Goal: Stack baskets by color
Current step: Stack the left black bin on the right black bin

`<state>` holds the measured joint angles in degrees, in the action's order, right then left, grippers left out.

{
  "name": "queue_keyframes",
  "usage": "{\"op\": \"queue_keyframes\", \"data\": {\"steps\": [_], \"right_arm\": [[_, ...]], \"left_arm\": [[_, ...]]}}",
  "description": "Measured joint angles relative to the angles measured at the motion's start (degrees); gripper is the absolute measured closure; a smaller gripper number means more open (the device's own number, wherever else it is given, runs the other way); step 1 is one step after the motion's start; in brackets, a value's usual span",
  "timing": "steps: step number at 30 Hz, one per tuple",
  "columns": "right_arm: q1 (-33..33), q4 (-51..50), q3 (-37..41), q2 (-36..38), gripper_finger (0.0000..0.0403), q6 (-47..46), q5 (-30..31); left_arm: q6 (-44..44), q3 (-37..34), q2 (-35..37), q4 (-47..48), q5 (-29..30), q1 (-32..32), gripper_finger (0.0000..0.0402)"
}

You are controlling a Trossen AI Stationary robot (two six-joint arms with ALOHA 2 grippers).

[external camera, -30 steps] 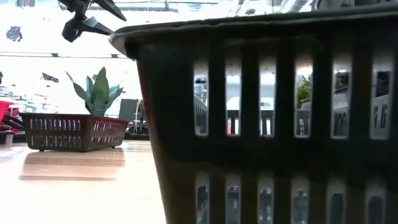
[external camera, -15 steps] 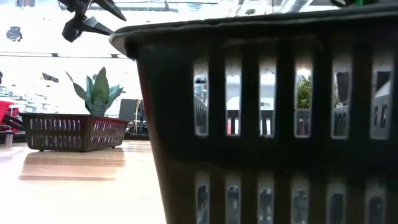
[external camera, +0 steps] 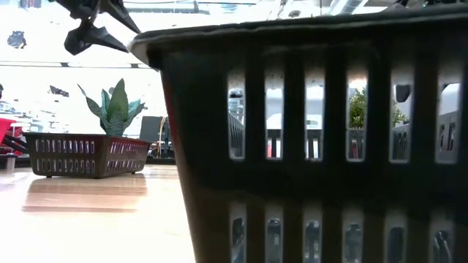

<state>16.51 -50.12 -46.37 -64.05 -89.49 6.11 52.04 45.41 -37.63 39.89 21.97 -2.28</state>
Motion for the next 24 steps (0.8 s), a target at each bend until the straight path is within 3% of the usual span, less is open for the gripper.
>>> {"op": "queue_keyframes", "data": {"steps": [11, 20, 24], "right_arm": [[-3.27, 6.25, 0.0, 0.46, 0.0231, 8.07, 0.0], [-12.39, 21.33, 0.0, -1.45, 0.023, 15.43, 1.34], [-16.47, 35.35, -0.02, -5.87, 0.0233, 22.15, -1.27]], "left_arm": [[7.69, 0.0, 0.02, 11.38, -5.31, 0.0, 0.0193], [15.4, 0.0, 0.01, 22.35, -9.72, 0.0, 0.0193], [17.97, 0.0, 0.02, 24.2, -9.76, 0.0, 0.0193]]}}
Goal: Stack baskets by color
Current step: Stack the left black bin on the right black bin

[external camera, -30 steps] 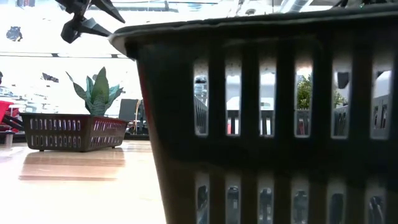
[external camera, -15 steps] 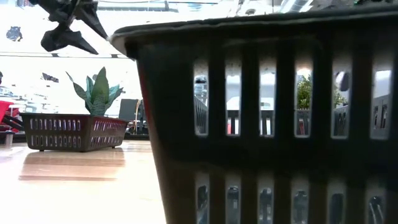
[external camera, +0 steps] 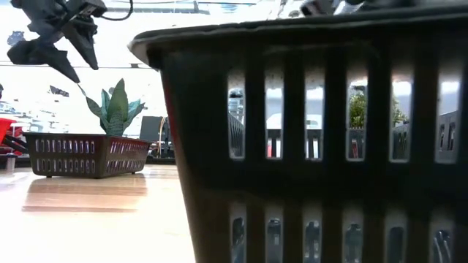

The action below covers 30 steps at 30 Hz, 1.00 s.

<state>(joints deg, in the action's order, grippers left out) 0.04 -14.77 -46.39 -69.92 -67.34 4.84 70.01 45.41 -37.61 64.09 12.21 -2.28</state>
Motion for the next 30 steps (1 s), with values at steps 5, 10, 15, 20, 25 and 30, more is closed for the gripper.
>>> {"op": "queue_keyframes", "data": {"steps": [5, 10, 15, 20, 25, 30], "right_arm": [[-3.28, 12.92, -2.21, -7.56, 0.0239, 4.34, -7.11], [-3.89, 10.89, -6.87, -11.76, 0.0244, 8.41, -10.73], [-3.77, 9.9, -9.3, -12.97, 0.0249, 10.8, -10.84], [-3.97, 9.0, -9.42, -12.59, 0.0253, 10.94, -10.8], [-3.76, 9.14, -9.44, -12.58, 0.0255, 12.21, -10.81], [-3.72, 9.01, -9.42, -12.58, 0.0256, 12.55, -10.82]], "left_arm": [[1.19, -0.04, 0.0, -0.02, -2.74, 0.0, 0.0193], [4.42, -3.26, -0.02, -0.39, -5.51, 0.09, 0.0193], [9.14, -7.78, 0.0, -1.0, -5.78, 0.09, 0.0193], [10.47, -11.63, -1.02, -5.89, -6.72, 0.39, 0.0193], [12.12, -13.96, -5.53, -8.55, -8.71, 0.39, 0.0193], [10.26, -15.78, -11.28, -17.36, -10.64, 0.49, 0.0193]]}}
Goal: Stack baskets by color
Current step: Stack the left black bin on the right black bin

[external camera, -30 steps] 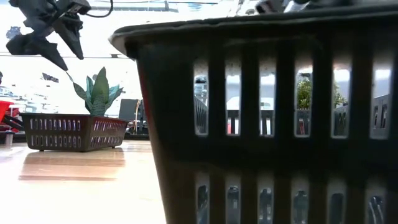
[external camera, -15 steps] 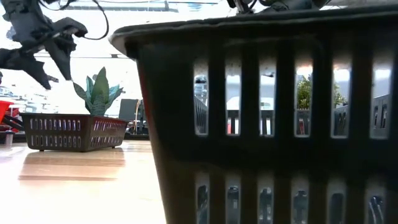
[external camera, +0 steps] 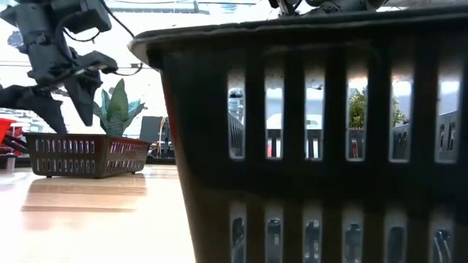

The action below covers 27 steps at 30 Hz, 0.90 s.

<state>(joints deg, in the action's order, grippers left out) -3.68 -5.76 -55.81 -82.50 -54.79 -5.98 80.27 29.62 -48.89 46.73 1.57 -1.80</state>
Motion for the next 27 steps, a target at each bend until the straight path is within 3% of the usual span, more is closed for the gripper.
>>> {"op": "queue_keyframes", "data": {"steps": [6, 12, 19, 23, 27], "right_arm": [[-0.04, -0.31, 0.0, 0.0, 0.0257, 0.85, 0.0], [-0.22, -1.9, 0.11, -1.46, 0.026, 0.85, 0.21], [-0.22, -7.26, 0.07, -3.36, 0.026, 1.16, 0.33], [-0.26, -8.74, 0.07, -3.91, 0.0262, 4.43, 0.46], [-0.59, -8.96, -0.04, -4.98, 0.0262, 9.09, 0.27]], "left_arm": [[0.95, -0.25, -9.12, -6.35, 0.32, 0.04, 0.0193], [1.39, -0.26, -17.07, -32.06, -1.45, 0.69, 0.0193], [2.25, -0.01, -28.85, -54.43, -4.78, 0.04, 0.0193], [0.51, 1.57, -35.01, -60.3, -9.22, -0.29, 0.0193], [-0.45, 3.51, -39.42, -64.0, -9.64, -0.46, 0.0193]]}}
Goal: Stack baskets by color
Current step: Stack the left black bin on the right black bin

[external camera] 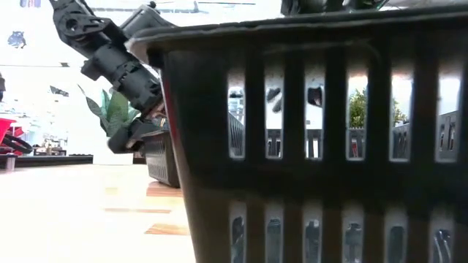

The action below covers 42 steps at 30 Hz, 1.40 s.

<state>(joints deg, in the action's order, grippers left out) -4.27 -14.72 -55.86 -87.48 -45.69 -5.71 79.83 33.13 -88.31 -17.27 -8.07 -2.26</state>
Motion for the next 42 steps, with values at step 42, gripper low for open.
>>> {"op": "queue_keyframes", "data": {"steps": [42], "right_arm": [[8.97, -4.77, -7.56, -15.77, 0.0262, 8.62, 6.28]], "left_arm": [[-16.72, 12.28, 16.1, 11.58, -7.15, -10.06, 0.0193]]}}
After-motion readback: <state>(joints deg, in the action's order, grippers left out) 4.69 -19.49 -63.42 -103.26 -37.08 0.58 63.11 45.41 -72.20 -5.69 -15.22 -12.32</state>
